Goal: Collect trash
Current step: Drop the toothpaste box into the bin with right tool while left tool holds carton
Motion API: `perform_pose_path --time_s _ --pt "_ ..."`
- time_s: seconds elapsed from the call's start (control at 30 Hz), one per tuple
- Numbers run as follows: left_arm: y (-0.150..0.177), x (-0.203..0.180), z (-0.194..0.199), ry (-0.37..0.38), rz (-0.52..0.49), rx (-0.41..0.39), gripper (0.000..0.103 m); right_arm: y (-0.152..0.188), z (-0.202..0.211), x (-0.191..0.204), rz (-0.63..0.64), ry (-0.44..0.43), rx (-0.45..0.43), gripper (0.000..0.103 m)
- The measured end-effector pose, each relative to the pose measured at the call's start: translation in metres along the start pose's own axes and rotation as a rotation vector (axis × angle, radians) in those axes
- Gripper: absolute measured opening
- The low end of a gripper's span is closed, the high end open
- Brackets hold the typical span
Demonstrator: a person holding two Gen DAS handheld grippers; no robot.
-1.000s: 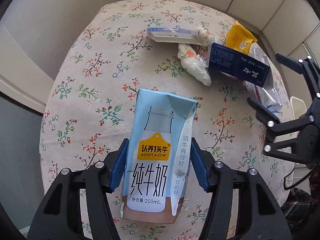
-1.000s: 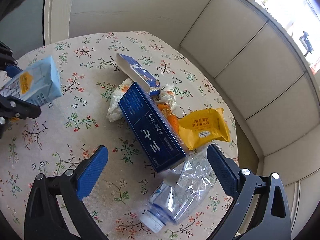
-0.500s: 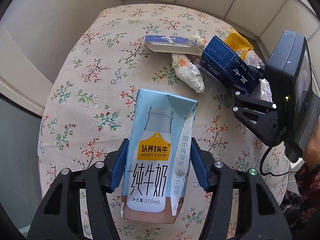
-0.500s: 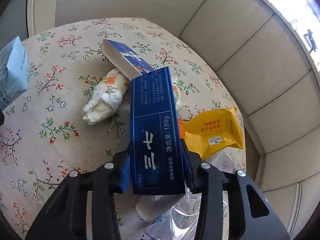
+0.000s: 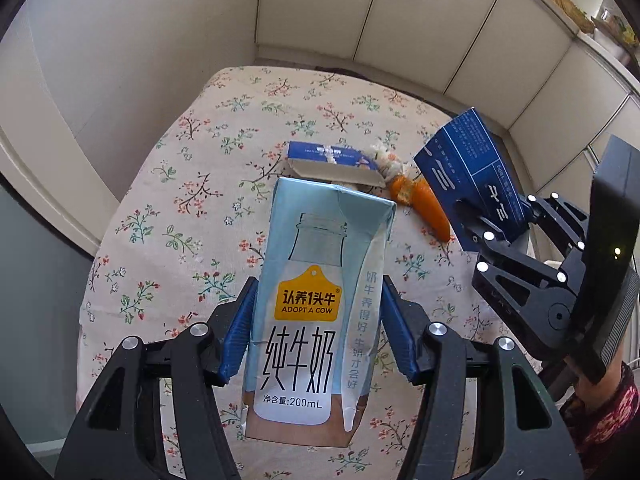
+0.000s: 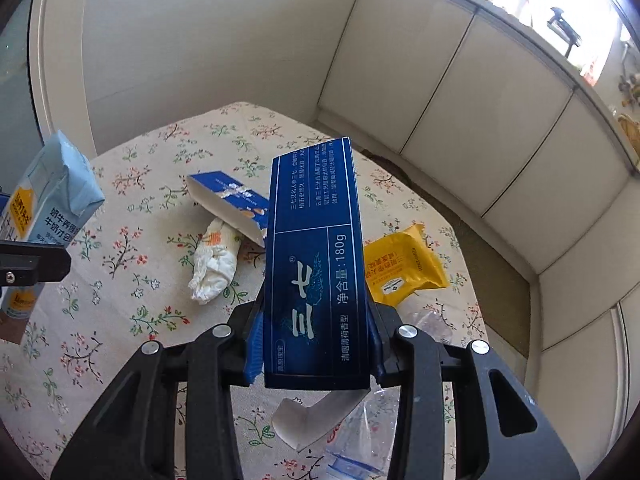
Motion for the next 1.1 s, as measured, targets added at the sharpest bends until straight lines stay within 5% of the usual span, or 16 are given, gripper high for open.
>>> perform_pose_path --time_s 0.6,1.1 --pt "-0.051 -0.084 0.069 0.126 0.016 -0.334 0.056 -0.018 0.108 -0.089 -0.197 0.209 -0.161 0.040" --pt "-0.050 -0.171 0.084 0.271 -0.001 -0.422 0.056 0.035 0.198 -0.182 -0.322 0.467 -0.171 0.040"
Point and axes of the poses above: each gripper's, at about its wrist camera, not at the fingertips, and z roughly against the way its jaws point, x to its left, y to its underside, the point moved 6 cm from there along -z, roughly the way its jaws point, and after that the axes turned 14 degrees about -x, right-handed, at the moved point
